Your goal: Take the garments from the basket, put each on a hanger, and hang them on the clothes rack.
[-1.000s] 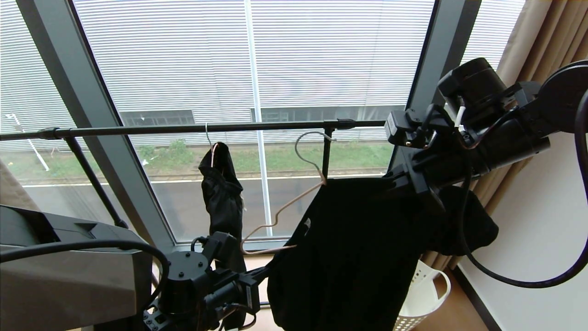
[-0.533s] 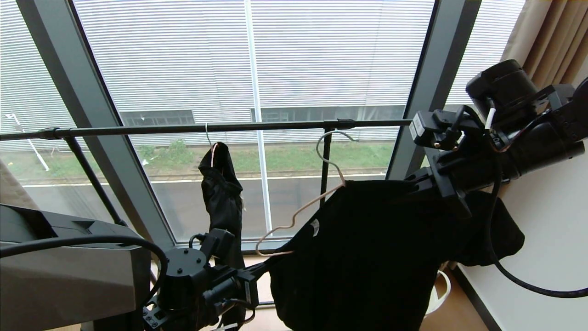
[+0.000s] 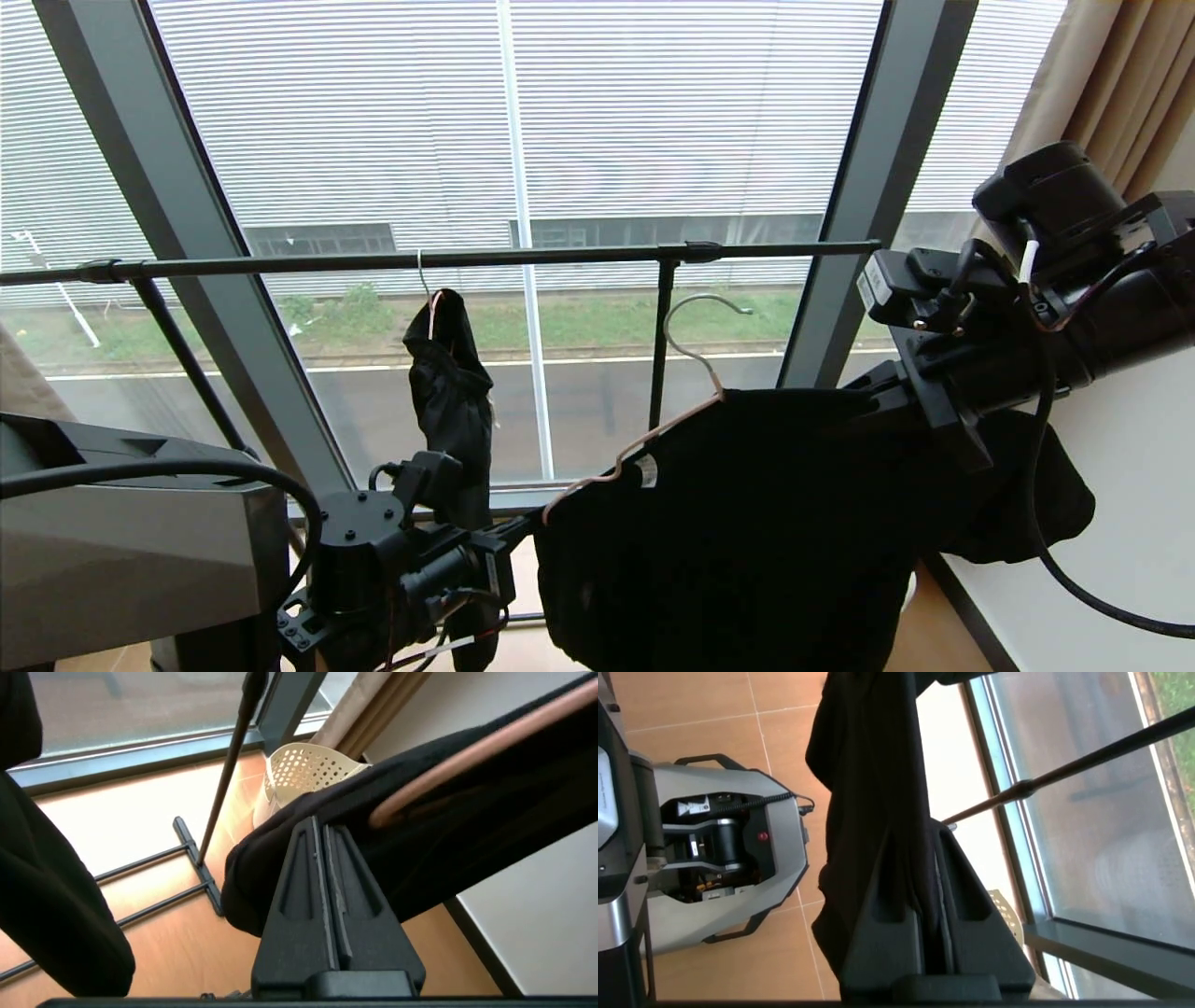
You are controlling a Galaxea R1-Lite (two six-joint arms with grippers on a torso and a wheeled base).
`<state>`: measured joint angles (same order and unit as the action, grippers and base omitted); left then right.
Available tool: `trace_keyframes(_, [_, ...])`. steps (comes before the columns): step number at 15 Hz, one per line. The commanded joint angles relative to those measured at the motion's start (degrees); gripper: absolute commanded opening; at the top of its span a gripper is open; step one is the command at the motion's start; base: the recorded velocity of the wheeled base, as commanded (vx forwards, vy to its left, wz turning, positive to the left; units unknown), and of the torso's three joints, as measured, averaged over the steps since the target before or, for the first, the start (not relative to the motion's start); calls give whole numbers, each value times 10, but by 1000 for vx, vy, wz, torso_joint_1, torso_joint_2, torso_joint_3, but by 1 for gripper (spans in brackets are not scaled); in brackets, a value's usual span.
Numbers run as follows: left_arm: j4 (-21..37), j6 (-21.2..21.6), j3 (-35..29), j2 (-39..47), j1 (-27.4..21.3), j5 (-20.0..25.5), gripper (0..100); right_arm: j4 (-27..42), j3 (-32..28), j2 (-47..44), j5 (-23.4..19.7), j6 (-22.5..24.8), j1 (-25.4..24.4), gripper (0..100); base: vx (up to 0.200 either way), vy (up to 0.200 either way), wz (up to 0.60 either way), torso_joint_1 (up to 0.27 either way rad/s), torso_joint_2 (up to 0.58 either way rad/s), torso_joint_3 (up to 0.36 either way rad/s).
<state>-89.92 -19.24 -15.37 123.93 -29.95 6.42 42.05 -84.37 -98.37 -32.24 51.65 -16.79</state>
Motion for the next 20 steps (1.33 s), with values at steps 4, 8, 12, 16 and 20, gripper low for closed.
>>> trace_keyframes(4, [-1,0,0,-26,7,0,0,-2,12,-11,4,0,-1,0,0,0,0,0,0,0])
trace_keyframes(8, [-1,1,3,-54,7,0,0,-34,24,-28,3,-1,-4,0,0,0,0,0,0,0])
trace_keyframes(12, [-1,4,6,-84,5,0,0,-121,62,-50,-1,-26,-4,0,0,0,0,0,0,0])
trace_keyframes(16, [-1,18,17,-106,-5,0,0,-178,96,-57,-36,-43,-9,0,0,0,0,0,0,0])
trace_keyframes(20, [-1,25,18,-111,-4,0,0,-181,106,-58,-92,-47,-14,0,0,0,0,0,0,0])
